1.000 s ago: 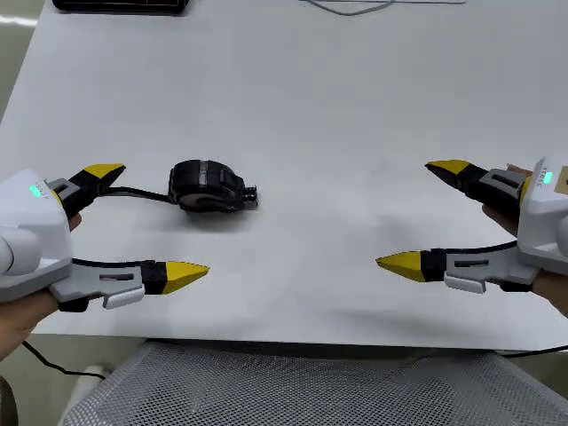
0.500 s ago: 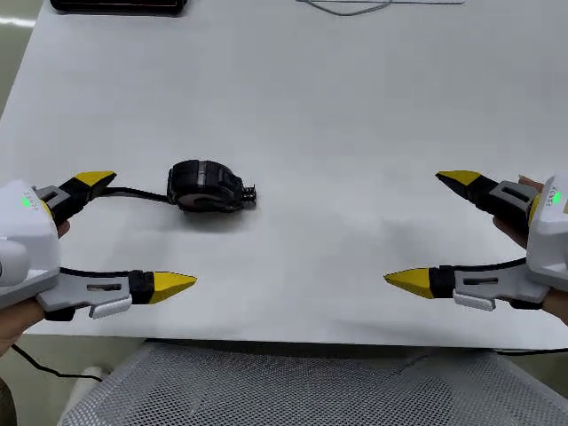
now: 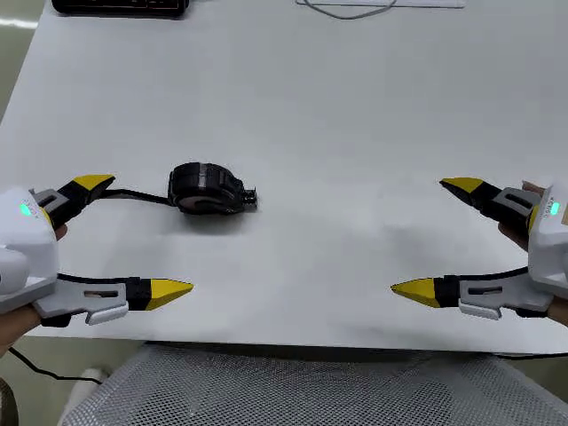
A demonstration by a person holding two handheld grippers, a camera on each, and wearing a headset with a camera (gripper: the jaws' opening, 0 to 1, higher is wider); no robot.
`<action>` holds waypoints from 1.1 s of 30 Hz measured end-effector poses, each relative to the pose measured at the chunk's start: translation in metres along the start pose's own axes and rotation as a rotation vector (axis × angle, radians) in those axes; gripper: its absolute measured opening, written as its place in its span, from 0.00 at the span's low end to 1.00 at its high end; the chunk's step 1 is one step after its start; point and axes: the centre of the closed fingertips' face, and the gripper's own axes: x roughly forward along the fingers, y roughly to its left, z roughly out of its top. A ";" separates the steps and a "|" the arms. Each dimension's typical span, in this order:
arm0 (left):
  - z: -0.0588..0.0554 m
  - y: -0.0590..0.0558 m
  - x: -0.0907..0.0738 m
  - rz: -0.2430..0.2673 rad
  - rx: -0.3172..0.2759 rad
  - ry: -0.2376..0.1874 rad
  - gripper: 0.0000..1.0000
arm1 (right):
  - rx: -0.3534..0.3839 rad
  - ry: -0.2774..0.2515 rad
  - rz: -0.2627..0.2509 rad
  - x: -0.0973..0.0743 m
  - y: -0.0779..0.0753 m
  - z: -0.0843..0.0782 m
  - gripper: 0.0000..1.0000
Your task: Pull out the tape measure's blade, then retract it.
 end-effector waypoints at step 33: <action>-0.001 0.003 -0.003 -0.002 0.025 0.007 0.99 | 0.042 -0.002 0.016 -0.002 0.001 0.000 0.86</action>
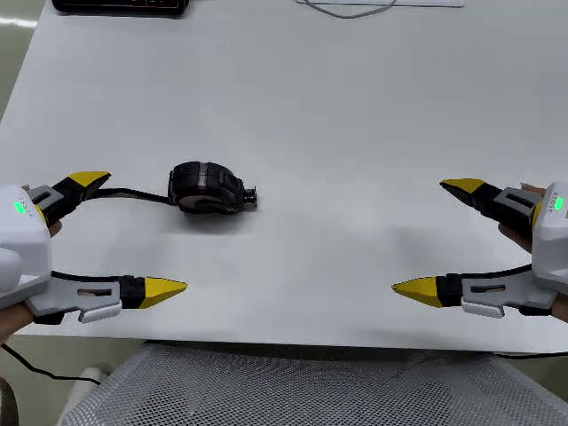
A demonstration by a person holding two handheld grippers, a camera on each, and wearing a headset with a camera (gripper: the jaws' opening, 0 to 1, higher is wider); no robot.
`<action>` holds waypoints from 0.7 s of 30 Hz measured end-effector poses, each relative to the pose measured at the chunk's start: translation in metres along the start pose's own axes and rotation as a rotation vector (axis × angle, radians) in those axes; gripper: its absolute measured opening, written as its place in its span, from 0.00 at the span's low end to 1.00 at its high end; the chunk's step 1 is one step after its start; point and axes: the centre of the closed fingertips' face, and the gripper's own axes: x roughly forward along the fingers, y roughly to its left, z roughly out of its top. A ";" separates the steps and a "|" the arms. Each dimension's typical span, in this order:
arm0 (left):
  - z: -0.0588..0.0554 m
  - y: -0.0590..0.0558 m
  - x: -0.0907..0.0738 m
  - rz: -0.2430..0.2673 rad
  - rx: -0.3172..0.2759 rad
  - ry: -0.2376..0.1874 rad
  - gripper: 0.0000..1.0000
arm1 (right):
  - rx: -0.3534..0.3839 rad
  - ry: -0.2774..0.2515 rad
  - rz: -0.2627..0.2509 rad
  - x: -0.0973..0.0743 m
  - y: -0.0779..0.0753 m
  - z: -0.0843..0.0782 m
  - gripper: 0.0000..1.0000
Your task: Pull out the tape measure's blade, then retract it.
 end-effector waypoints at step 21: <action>-0.004 -0.008 0.002 -0.020 0.031 0.020 0.98 | 0.004 0.009 0.005 -0.001 0.001 -0.002 0.86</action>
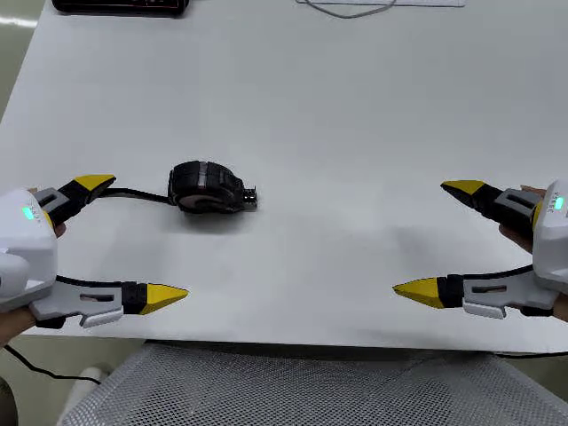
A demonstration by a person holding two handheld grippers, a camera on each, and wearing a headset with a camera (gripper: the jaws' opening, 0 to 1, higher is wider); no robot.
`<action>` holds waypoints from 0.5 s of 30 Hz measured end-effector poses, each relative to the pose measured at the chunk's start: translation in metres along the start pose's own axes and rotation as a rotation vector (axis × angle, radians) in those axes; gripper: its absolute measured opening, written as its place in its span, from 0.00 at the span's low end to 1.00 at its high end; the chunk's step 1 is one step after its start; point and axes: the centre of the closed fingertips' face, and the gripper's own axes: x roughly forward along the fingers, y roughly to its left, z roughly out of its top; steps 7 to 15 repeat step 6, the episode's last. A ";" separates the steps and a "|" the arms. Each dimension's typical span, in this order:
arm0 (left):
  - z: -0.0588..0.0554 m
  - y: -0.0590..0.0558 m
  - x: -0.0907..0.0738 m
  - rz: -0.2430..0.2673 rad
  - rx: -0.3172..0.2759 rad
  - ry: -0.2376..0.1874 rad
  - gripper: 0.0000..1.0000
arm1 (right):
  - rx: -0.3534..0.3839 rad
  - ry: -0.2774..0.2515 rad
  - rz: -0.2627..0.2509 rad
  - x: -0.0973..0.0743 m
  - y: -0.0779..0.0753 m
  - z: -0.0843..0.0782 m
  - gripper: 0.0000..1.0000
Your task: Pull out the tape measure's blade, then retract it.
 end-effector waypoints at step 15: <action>0.000 0.000 0.000 -0.005 -0.009 -0.003 0.98 | 0.000 0.001 0.000 0.000 0.000 0.000 0.86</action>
